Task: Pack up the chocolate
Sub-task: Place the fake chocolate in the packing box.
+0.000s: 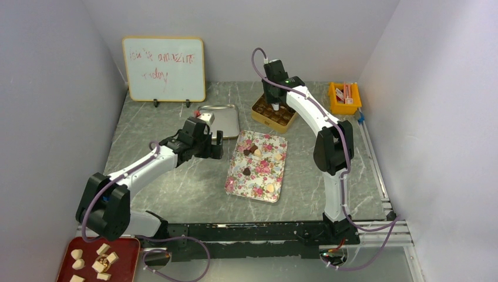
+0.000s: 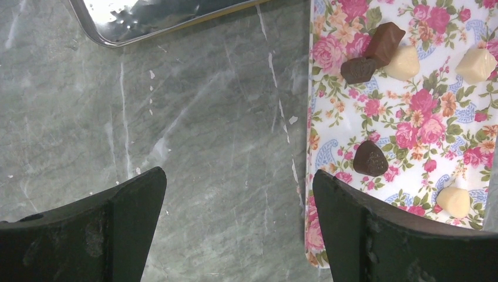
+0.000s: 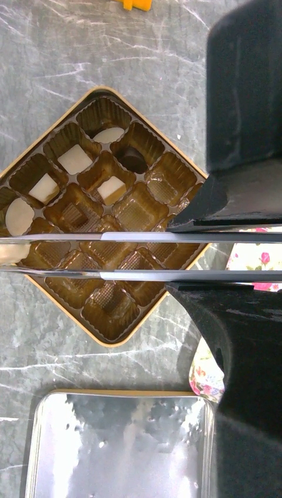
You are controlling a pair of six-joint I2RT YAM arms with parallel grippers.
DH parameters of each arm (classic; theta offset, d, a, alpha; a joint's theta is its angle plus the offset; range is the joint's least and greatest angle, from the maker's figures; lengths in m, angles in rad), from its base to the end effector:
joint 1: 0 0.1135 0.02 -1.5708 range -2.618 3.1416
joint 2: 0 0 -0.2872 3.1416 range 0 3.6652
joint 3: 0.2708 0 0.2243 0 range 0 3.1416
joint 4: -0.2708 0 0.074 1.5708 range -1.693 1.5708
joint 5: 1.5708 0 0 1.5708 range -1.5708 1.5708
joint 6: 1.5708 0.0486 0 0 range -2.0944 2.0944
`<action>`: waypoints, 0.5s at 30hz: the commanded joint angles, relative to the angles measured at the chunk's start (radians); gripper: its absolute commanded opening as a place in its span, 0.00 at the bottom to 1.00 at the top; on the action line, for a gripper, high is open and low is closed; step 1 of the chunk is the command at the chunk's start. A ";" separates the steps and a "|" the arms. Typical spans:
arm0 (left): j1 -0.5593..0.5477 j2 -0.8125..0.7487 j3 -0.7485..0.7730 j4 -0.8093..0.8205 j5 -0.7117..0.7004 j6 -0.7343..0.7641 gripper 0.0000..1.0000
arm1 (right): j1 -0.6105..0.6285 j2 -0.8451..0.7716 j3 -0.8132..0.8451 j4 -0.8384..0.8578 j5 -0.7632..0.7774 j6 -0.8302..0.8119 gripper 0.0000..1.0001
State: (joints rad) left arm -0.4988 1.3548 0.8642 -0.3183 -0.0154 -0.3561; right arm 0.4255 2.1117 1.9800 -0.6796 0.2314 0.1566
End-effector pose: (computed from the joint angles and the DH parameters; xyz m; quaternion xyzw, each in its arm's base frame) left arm 0.2304 -0.1247 0.2564 0.0633 0.9261 -0.1476 0.3413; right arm 0.4359 0.1853 0.3028 -0.0813 0.9200 0.0029 0.3835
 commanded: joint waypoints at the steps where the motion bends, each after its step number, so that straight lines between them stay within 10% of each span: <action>1: 0.004 0.004 0.019 0.031 0.019 -0.001 1.00 | -0.005 -0.011 0.017 0.051 -0.001 -0.002 0.12; 15: 0.004 0.011 0.025 0.035 0.017 -0.008 1.00 | -0.006 -0.007 0.016 0.042 0.014 -0.002 0.26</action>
State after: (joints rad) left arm -0.4988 1.3590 0.8642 -0.3111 -0.0147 -0.3573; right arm 0.4255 2.1120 1.9800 -0.6796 0.2272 0.1566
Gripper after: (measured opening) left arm 0.996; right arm 0.343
